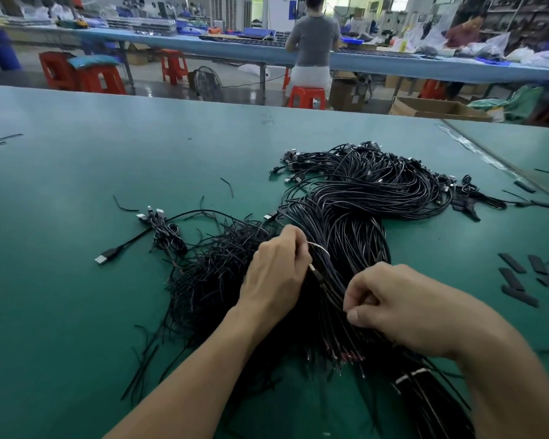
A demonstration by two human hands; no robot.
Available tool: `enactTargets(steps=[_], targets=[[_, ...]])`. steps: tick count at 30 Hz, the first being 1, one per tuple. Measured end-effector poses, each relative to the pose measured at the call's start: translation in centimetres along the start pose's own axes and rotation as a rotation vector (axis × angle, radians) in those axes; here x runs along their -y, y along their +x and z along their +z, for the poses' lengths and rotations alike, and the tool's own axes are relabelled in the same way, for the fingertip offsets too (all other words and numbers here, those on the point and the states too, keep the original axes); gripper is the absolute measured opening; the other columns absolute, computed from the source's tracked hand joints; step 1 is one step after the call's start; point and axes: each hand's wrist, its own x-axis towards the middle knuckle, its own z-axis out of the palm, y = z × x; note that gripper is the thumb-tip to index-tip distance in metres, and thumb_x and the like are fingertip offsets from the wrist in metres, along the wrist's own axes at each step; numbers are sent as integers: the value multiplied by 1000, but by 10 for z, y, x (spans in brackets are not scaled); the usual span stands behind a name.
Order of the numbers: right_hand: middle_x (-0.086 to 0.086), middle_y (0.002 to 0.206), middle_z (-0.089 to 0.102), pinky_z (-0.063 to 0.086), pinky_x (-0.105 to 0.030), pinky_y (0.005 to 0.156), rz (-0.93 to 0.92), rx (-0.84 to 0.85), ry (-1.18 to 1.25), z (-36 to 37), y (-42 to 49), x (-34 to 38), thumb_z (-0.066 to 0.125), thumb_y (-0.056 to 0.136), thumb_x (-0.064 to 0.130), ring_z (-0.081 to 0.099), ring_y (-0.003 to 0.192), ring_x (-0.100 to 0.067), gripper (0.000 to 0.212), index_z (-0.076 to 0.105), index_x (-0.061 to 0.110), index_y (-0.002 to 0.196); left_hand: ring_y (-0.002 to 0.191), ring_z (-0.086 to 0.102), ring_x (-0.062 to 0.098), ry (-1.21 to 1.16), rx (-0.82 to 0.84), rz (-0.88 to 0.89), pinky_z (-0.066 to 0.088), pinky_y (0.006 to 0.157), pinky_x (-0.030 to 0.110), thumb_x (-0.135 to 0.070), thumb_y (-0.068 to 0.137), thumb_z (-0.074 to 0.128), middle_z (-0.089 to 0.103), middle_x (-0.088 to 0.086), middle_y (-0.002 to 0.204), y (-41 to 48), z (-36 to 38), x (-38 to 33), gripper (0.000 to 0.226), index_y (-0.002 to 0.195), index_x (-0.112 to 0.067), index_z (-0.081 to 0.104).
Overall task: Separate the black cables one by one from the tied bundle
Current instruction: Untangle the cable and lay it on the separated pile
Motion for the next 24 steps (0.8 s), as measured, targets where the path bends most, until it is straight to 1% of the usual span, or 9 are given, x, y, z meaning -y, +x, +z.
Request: enactTargets(steps=[5,8,10,11,13,15,17,21,24], targets=[[7,67,65,46,-19,57,-18,-33,117,-1,2,-2,63,93,20,57,54,3,17,65,28,78,69,62,15,39,30,-16,54,67,46,-33,102,46,61,-7,74,1,2,2,15,90,-29,53],[-2,68,71,54,-26,59,27,-159,363,-7,0,-3,54,98,14,66,57,-10,19,62,23,84,78,61,16,63,59,-15,53,74,45,-31,102,48,64,-7,84,2,1,2,14,94,-29,59],[-6,64,70,52,-27,55,111,-335,517,-11,2,-4,49,100,13,66,51,-13,19,59,21,86,80,58,14,91,60,9,53,75,42,-29,101,51,65,-7,87,1,-1,1,13,96,-28,63],[-5,65,68,47,-20,51,134,-448,492,-12,4,-5,49,101,13,63,50,-9,20,57,22,84,81,58,14,105,57,24,52,76,40,-29,101,53,65,-7,89,0,-1,0,12,98,-27,65],[1,76,63,34,-13,50,146,-600,313,-13,7,-6,50,101,14,55,64,-5,23,55,26,81,85,59,13,144,71,44,52,78,36,-33,100,55,67,-8,92,-1,-5,-4,12,101,-28,67],[3,87,58,31,-13,56,155,-621,228,-13,6,-4,52,100,14,49,75,-3,25,55,27,80,91,59,14,226,112,56,48,76,32,-39,100,53,66,-9,95,1,-10,-12,15,105,-33,66],[3,91,59,35,-18,58,172,-588,195,-14,3,-3,54,99,14,51,78,-5,25,59,28,79,97,61,17,329,152,64,47,76,33,-40,102,48,67,-8,102,5,-16,-19,19,110,-35,64],[9,80,63,43,-10,54,91,-624,207,-17,-8,2,64,94,16,56,71,-1,23,65,31,77,98,64,21,453,110,82,43,74,33,-17,100,46,70,-6,104,2,-31,-34,26,115,-32,61],[11,69,67,46,-7,62,-30,-624,276,-15,-8,4,75,86,18,62,70,1,20,68,32,73,101,61,14,366,68,179,44,79,29,-15,99,44,69,-10,109,1,-40,-46,32,120,-32,61]])
